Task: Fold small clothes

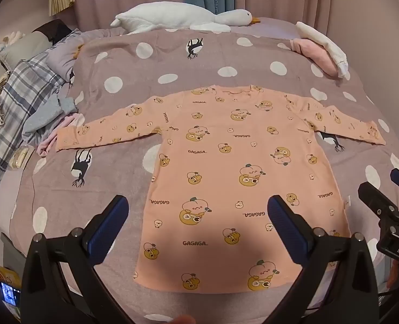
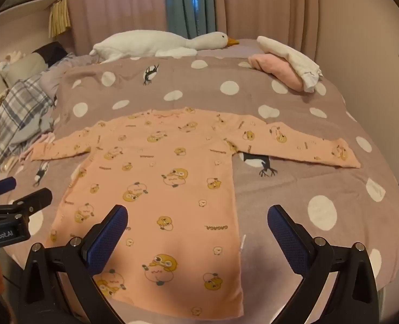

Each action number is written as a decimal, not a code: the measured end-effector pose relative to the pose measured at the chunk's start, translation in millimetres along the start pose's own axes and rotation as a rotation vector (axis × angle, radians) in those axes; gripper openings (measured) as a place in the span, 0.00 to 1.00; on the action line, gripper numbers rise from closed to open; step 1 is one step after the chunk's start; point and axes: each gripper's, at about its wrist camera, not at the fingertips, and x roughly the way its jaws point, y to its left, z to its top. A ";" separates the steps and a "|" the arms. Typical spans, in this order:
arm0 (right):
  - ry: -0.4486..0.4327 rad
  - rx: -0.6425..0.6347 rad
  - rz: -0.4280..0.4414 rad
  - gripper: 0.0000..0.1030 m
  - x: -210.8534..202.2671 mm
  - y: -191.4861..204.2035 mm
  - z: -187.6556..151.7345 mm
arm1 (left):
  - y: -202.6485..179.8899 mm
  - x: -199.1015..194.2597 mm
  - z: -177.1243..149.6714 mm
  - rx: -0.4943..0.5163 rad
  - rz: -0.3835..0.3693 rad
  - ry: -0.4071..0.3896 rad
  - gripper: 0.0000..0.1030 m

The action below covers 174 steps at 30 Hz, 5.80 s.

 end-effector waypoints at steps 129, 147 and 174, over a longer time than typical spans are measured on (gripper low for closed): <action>-0.113 0.887 0.254 0.99 79.6 -262.8 -20.4 | -15.6 91.1 37.4 -0.212 -0.454 0.142 1.00; -0.170 1.090 0.130 0.24 161.1 -359.8 -4.0 | -26.9 134.1 73.6 -0.202 -0.386 0.170 0.99; -0.155 0.098 0.087 0.08 112.1 -36.4 211.2 | 116.4 121.3 50.7 -0.466 -0.309 0.109 0.99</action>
